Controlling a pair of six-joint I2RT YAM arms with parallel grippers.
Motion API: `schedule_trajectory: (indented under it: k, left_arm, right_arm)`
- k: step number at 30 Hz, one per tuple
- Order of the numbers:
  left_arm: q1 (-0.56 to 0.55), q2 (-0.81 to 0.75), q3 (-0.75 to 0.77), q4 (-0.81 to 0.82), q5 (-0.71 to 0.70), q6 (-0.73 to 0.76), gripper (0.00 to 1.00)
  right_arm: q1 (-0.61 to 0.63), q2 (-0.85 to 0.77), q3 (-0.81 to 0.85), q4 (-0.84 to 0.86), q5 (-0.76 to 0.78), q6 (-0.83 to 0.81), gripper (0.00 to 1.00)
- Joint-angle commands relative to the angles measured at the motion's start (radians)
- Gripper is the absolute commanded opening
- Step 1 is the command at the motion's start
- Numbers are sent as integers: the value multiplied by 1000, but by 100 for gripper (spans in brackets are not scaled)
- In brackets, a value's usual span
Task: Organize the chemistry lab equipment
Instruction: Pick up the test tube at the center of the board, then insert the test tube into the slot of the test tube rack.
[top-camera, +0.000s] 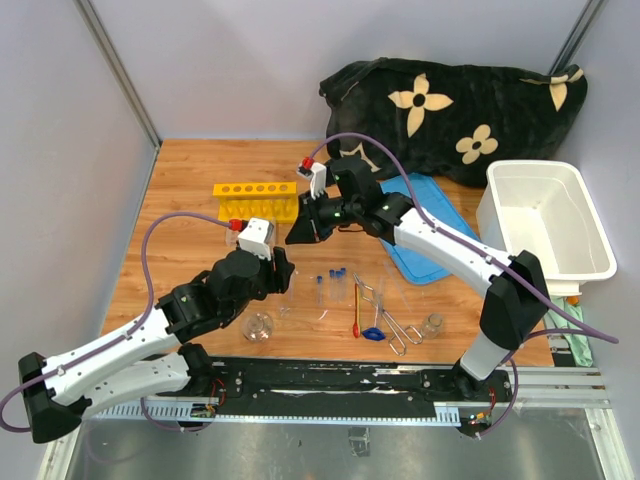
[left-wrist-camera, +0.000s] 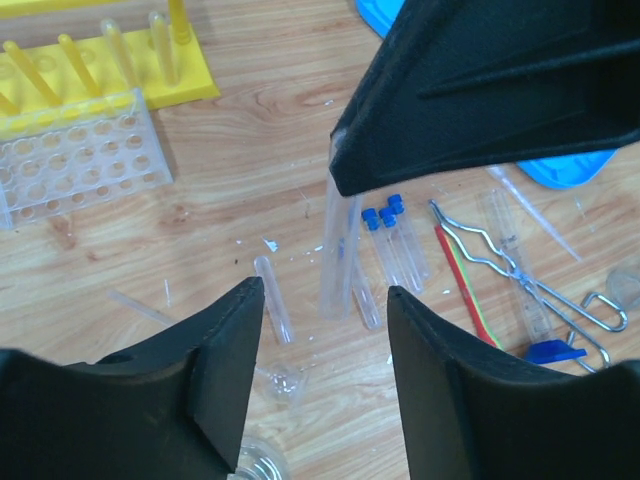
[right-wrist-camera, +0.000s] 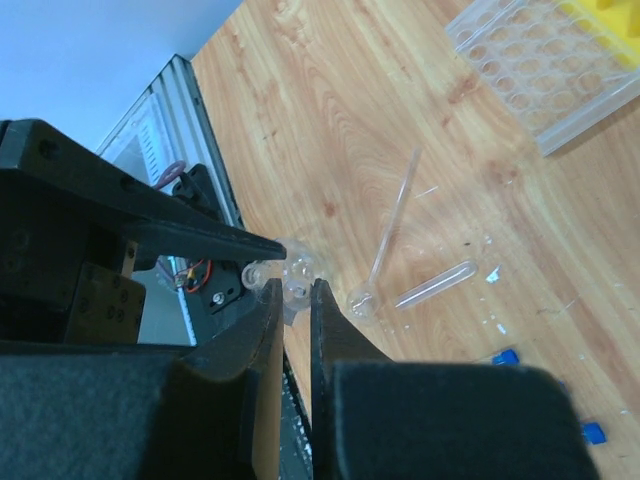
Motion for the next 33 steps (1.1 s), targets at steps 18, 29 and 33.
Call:
schedule_trajectory:
  k: [18, 29, 33]
  left_arm:
    - [363, 63, 68, -89, 183, -17, 62]
    - [585, 212, 101, -53, 347, -16, 56]
    - [643, 209, 99, -67, 392, -5, 55]
  right_arm:
    - [-3, 455, 619, -155, 263, -324, 1]
    - [-5, 640, 787, -63, 382, -424, 1]
    - [-5, 673, 789, -14, 394, -434, 1]
